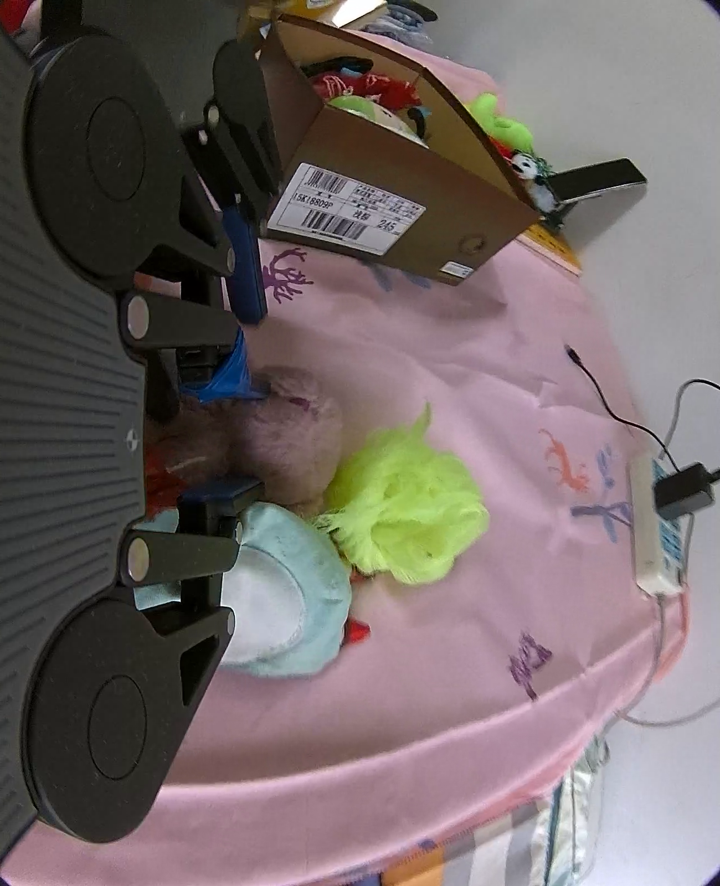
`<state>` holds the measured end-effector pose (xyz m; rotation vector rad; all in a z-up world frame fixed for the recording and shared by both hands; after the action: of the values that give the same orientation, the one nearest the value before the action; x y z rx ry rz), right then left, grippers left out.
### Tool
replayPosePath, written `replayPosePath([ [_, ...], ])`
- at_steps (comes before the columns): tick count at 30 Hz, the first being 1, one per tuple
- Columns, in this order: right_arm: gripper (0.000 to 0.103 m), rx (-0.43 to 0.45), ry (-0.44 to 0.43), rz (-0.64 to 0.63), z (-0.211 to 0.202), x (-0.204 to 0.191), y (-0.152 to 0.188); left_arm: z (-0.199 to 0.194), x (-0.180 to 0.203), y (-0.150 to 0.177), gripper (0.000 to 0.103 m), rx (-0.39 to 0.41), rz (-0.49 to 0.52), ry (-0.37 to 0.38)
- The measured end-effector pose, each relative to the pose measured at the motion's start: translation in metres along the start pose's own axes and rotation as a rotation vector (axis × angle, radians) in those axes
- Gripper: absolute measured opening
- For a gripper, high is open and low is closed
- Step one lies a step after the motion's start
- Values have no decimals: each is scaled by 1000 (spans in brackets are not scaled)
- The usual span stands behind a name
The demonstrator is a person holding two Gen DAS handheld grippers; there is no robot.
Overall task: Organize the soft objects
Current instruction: 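Move the right gripper to the pink teddy bear and grasp it, then lift the pink teddy bear and carry it over the box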
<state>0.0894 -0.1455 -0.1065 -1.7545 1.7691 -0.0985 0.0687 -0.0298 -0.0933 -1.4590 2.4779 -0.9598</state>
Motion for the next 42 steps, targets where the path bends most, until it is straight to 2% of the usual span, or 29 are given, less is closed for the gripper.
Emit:
replayPosePath([
  [3, 18, -11, -20, -5, 4, 2, -5, 8, -7, -3, 67, -7, -31, 23],
  [10, 23, -28, -86, 75, 11, 11, -9, 19, -21, -8, 67, -14, -106, 86],
  [17, 21, 14, -66, 4, 8, 1, -5, 14, -14, -11, 61, 14, -74, 77],
  [22, 19, 42, -100, -27, -1, -8, 0, 0, -12, -9, 58, 42, -59, 58],
  [28, 19, 136, -155, -107, -29, -28, 8, -35, -2, -3, 57, 114, -2, 13],
  [32, 19, 203, -186, -125, -45, -41, 14, -60, 3, 1, 57, 160, 10, -4],
  [36, 19, 297, -219, -153, -59, -55, 17, -84, 8, 4, 57, 227, 60, -51],
  [42, 19, 382, -243, -180, -73, -77, 25, -113, 9, 13, 57, 284, 117, -91],
])
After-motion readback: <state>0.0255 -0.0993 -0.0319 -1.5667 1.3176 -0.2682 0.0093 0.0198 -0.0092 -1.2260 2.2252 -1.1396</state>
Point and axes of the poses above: each gripper's, at about its wrist camera, not at the fingertips, and z roughly the way its jaws point, x to its right, y to its underside, the point moved 5 cm from there along z, roughly the way its jaws point, and after that the axes turned 3 degrees about -z, right-handed, at the moved point
